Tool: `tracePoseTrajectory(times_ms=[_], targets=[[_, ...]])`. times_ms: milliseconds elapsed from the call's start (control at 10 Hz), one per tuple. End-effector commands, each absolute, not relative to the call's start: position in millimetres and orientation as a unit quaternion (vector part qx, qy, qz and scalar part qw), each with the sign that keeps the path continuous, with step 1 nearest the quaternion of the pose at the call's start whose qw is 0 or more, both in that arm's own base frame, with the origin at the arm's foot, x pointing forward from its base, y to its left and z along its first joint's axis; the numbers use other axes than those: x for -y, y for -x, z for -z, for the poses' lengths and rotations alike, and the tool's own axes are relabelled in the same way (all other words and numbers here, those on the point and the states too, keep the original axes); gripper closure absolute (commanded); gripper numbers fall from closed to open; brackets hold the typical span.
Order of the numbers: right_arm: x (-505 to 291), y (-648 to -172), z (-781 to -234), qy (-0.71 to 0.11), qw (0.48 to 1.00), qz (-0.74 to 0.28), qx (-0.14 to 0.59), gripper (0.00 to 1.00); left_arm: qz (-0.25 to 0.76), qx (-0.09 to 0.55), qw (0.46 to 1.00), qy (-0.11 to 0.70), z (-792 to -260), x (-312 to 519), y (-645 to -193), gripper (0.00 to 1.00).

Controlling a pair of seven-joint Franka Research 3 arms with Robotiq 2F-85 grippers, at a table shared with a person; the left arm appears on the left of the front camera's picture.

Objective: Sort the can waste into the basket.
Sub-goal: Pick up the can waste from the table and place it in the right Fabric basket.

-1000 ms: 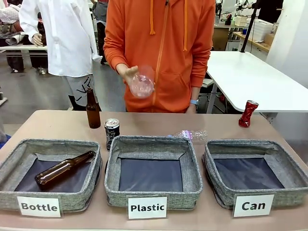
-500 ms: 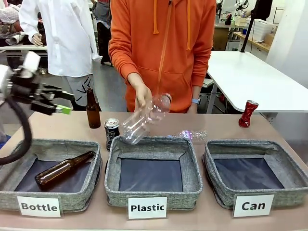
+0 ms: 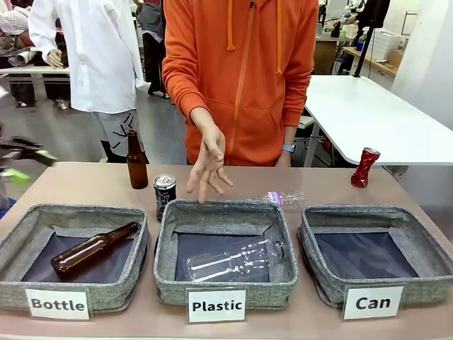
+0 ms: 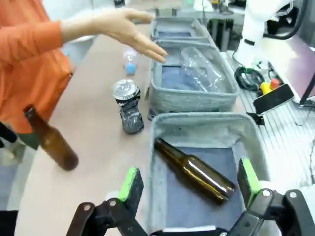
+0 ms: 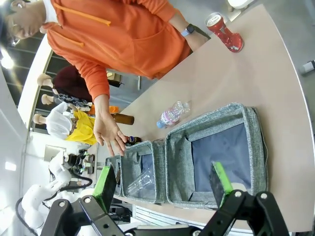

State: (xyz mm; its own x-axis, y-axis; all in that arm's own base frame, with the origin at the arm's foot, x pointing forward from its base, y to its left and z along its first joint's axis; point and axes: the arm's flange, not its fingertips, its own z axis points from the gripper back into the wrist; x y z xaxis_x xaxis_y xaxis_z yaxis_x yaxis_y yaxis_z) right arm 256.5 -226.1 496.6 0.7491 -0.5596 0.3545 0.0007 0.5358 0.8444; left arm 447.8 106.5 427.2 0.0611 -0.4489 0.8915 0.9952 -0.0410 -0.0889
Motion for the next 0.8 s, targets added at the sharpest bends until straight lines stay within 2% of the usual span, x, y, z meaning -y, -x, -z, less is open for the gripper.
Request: tracePoseTrajectory(times_ms=[0,200,300,500,700], targets=[[227,-258,-497,-0.455,0.814,0.160,0.324,0.00,0.564,0.420,0.608,0.368,-420,-132,-386,0.00],[227,-258,-497,-0.455,0.814,0.160,0.324,0.00,0.556,0.439,0.613,0.349,-412,-138,-365,0.00],[227,-258,-497,-0.455,0.814,0.160,0.324,0.00,0.560,0.438,0.612,0.346,-412,-134,-371,0.00],[227,-258,-497,-0.455,0.814,0.160,0.324,0.00,0.552,0.456,0.623,0.317,-410,-104,-414,0.00],[227,-258,-497,-0.455,0.814,0.160,0.324,0.00,0.587,0.422,0.615,0.315,-406,-59,-460,0.00]])
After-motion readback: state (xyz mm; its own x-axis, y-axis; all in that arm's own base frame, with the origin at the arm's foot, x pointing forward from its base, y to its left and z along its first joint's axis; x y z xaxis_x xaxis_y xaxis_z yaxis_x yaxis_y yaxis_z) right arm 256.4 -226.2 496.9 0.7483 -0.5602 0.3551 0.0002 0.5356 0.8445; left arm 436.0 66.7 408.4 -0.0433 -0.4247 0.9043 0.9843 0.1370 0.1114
